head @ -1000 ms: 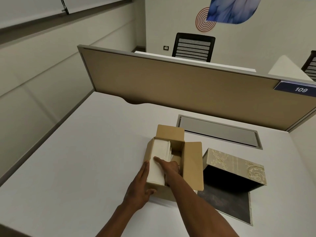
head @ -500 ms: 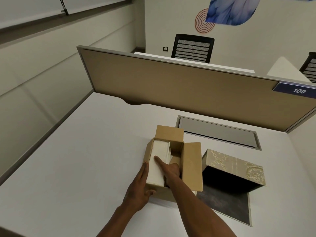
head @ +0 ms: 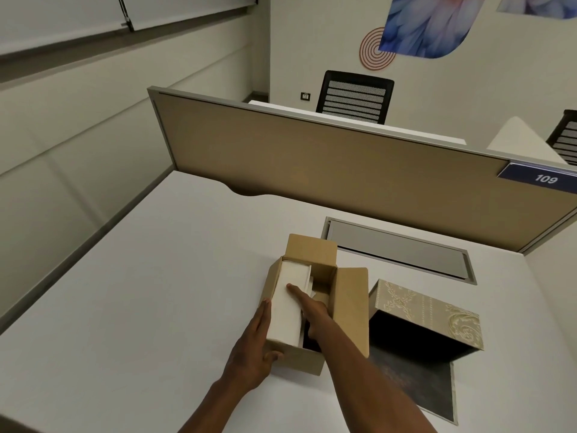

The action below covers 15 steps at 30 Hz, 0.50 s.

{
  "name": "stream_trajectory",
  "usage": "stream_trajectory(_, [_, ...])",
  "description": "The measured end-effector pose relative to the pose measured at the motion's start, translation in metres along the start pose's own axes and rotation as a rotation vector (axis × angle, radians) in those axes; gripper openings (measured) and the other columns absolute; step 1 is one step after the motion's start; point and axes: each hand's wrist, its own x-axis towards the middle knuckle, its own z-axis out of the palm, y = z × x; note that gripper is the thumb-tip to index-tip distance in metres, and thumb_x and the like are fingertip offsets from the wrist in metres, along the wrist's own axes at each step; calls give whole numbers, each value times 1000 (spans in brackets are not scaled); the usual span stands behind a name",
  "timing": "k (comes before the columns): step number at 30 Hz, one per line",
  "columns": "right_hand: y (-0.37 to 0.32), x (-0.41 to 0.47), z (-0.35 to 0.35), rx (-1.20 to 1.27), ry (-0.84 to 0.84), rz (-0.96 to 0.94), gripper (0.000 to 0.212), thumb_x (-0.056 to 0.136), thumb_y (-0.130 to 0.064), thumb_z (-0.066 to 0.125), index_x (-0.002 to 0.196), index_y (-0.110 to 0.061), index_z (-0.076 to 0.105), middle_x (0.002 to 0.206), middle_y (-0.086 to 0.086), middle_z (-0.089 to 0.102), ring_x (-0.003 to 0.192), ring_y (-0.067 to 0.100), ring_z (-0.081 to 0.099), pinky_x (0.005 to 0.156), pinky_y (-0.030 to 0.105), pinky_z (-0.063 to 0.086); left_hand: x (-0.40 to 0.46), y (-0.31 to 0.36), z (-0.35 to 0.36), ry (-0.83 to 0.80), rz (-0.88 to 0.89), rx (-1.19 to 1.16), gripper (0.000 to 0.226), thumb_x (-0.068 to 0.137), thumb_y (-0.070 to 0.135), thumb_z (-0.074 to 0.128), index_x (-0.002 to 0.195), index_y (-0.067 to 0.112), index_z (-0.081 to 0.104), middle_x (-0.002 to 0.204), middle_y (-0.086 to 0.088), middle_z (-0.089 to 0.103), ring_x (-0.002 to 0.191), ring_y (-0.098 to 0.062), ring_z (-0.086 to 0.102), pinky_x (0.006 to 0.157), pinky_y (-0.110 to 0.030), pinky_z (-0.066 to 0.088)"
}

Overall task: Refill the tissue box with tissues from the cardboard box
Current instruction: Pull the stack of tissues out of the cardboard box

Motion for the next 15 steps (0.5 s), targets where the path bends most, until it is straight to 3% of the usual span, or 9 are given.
stream_trajectory(5, [13, 2, 3, -98, 62, -99, 61, 76, -50, 86, 118, -13, 62, 119, 11, 72, 106, 31, 70, 99, 48, 57, -1, -1, 0, -3, 0, -14, 115, 86, 37, 73, 142, 40, -27, 167, 8, -4, 151, -18, 22, 117, -29, 32])
stream_trajectory(9, [21, -4, 7, -130, 102, -191, 47, 78, -52, 83, 109, -24, 61, 118, 10, 73, 105, 31, 71, 97, 50, 58, -1, -1, 2, 15, -5, 16, 114, 86, 39, 72, 141, 39, -28, 167, 8, -6, 153, -17, 19, 119, -27, 26])
stream_trajectory(15, [19, -11, 7, -62, 27, -181, 67, 75, -37, 90, 131, -13, 60, 117, 12, 73, 104, 32, 72, 95, 50, 60, -1, -4, 4, 11, -18, 28, 115, 86, 36, 73, 143, 39, -27, 167, 8, -4, 151, -17, 24, 118, -28, 29])
